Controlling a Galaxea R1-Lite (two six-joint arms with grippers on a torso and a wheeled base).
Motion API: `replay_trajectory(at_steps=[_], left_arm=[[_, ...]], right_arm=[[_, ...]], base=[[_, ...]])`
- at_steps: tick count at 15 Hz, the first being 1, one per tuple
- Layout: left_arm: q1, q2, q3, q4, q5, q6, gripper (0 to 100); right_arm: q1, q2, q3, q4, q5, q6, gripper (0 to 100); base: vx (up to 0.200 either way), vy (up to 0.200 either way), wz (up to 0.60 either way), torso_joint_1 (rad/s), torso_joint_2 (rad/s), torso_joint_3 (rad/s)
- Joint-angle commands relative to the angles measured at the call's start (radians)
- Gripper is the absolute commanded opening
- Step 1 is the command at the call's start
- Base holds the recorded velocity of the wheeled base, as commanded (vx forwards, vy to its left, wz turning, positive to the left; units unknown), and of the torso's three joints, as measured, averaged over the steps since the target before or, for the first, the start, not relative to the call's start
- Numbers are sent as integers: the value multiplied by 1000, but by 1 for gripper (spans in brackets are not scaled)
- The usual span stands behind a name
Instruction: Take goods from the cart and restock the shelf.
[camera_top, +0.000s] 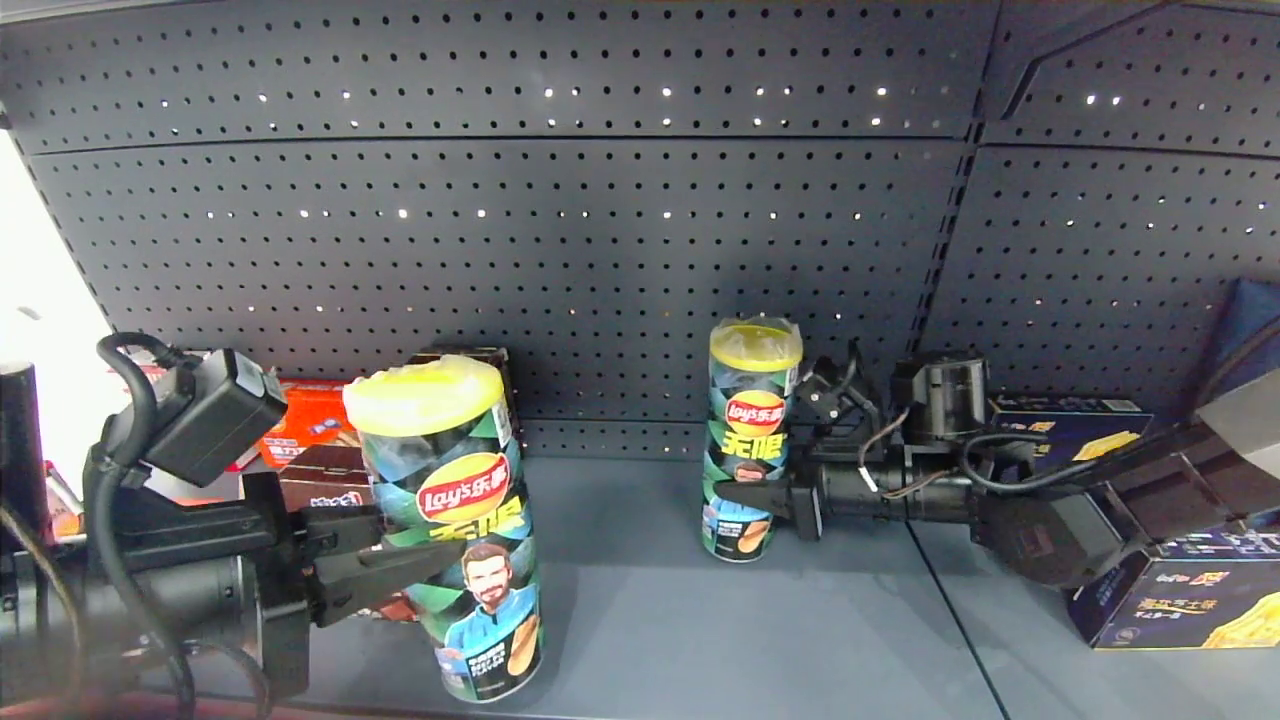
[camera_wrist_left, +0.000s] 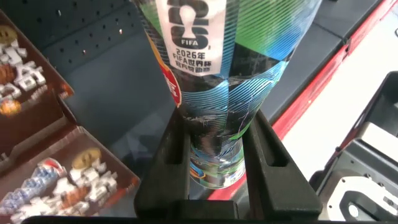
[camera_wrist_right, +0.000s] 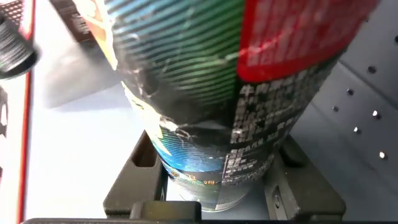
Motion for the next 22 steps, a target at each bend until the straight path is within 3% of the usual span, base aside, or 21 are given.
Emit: replay_trajectory(at_steps=[1,3,9,14,22], left_arm=[[-3,40,-29,0,0,1,0],[-4,65,-55,0,0,3,0],[-9,82,-58,0,0,5,0],[-21,95,-70,0,1,5,0],[-20,109,-82,0,1,5,0]], right_arm=[[15,-76,76,-42,-10,0,0],[36,-131,188,-147,-32,5,0],[90,-297,365,-151,-59,7,0],[142,-337,438,-168,-87,13,0],[158,-301,452,-180,-87,13,0]], base=[[0,0,0,0,0,0],[0,0,0,0,0,0],[0,0,0,0,0,0],[0,0,0,0,0,0],[0,0,0,0,0,0]])
